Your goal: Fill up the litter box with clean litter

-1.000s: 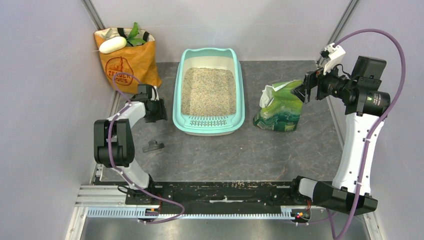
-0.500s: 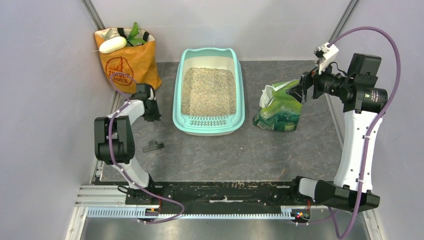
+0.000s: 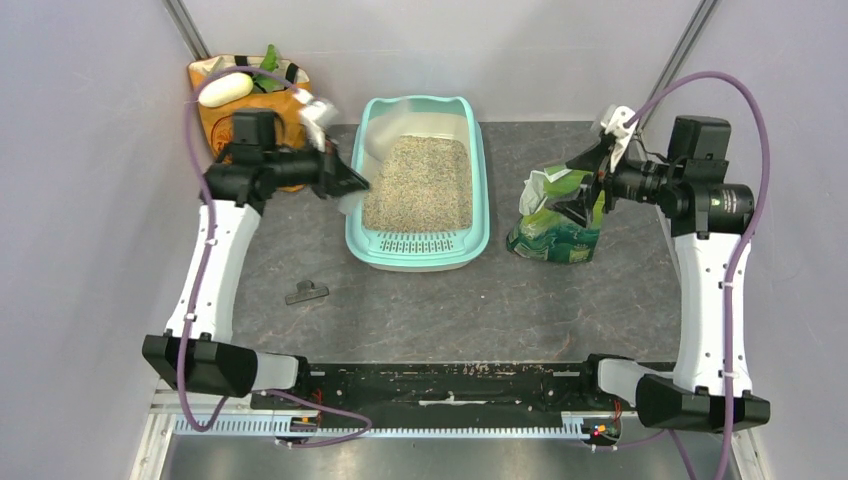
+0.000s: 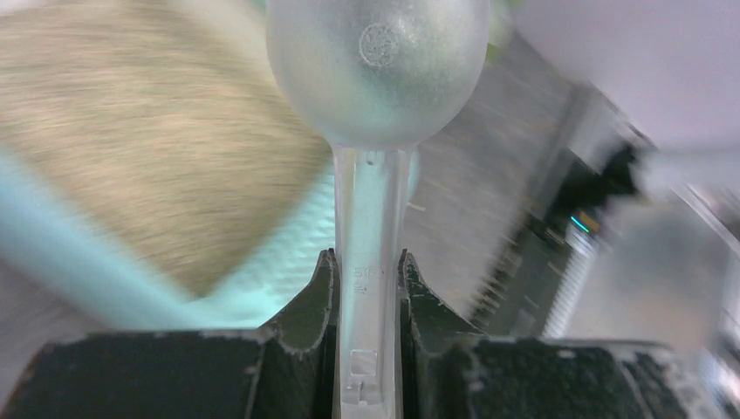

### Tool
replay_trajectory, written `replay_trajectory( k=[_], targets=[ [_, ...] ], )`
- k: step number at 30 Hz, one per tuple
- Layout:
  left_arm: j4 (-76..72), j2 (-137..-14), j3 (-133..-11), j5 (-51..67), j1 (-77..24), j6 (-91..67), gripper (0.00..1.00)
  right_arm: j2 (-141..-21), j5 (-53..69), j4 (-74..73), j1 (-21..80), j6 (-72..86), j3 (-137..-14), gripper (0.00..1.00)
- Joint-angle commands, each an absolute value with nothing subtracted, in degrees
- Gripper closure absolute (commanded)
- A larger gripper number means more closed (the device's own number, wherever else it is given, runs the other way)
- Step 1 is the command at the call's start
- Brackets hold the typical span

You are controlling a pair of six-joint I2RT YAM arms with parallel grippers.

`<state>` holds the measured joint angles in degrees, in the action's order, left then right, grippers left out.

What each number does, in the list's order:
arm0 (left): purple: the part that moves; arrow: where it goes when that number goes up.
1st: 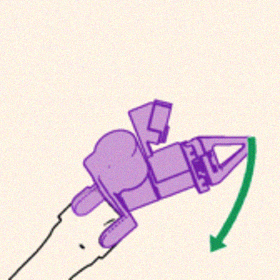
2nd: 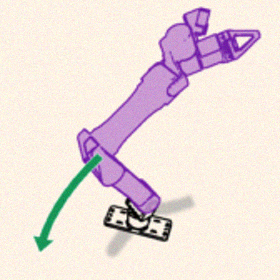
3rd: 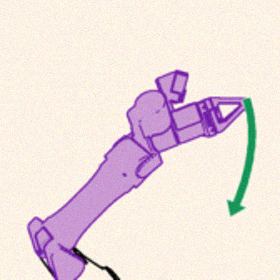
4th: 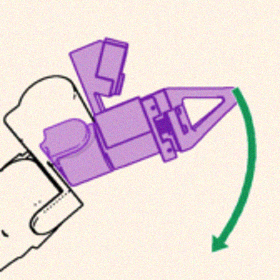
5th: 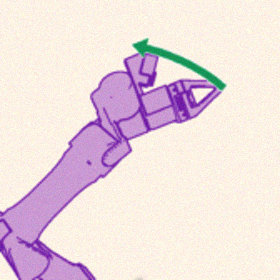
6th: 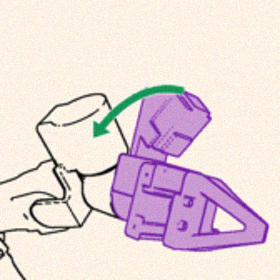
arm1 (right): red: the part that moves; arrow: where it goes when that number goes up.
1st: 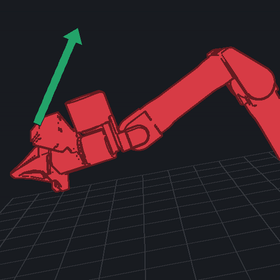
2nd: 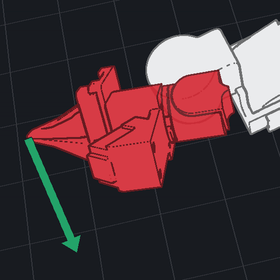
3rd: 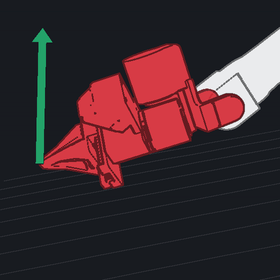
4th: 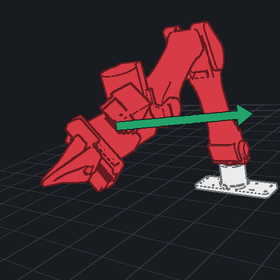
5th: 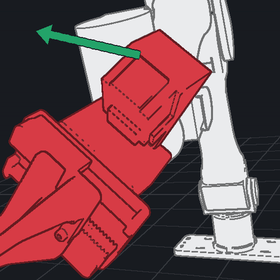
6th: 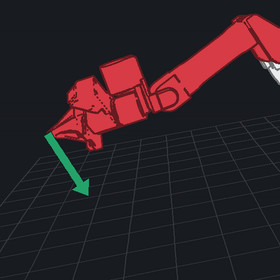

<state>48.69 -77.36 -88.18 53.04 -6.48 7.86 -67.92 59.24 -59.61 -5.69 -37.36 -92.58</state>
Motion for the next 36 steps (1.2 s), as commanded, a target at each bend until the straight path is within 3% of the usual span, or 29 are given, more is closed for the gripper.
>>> replay_trajectory(
  k=[1,8,16,23,30,36],
  targets=[
    [60.7,-79.8,-86.3,74.0,-18.9,15.1,0.98,-61.7,62.2,-55.6,-3.7,-47.6,-87.5,0.04],
    [60.5,-84.4,-85.7,83.0,-30.7,14.0,0.98,-54.0,64.2,-53.8,-0.3,-56.7,-79.1,0.04],
    [61.0,-88.4,-84.0,86.4,-36.9,14.7,0.98,-51.5,66.5,-62.1,3.0,-67.0,-79.3,0.12],
    [61.0,-90.4,-85.1,86.0,-38.9,14.3,0.98,-53.0,69.4,-66.8,6.0,-68.2,-81.4,0.31],
    [61.1,-92.2,-86.5,84.9,-41.3,13.7,0.98,-53.2,66.8,-60.3,12.5,-60.4,-79.4,0.39],
    [61.1,-93.1,-87.8,85.0,-41.7,13.4,0.98,-54.1,62.8,-59.7,16.4,-58.8,-77.9,0.68]
  ],
)
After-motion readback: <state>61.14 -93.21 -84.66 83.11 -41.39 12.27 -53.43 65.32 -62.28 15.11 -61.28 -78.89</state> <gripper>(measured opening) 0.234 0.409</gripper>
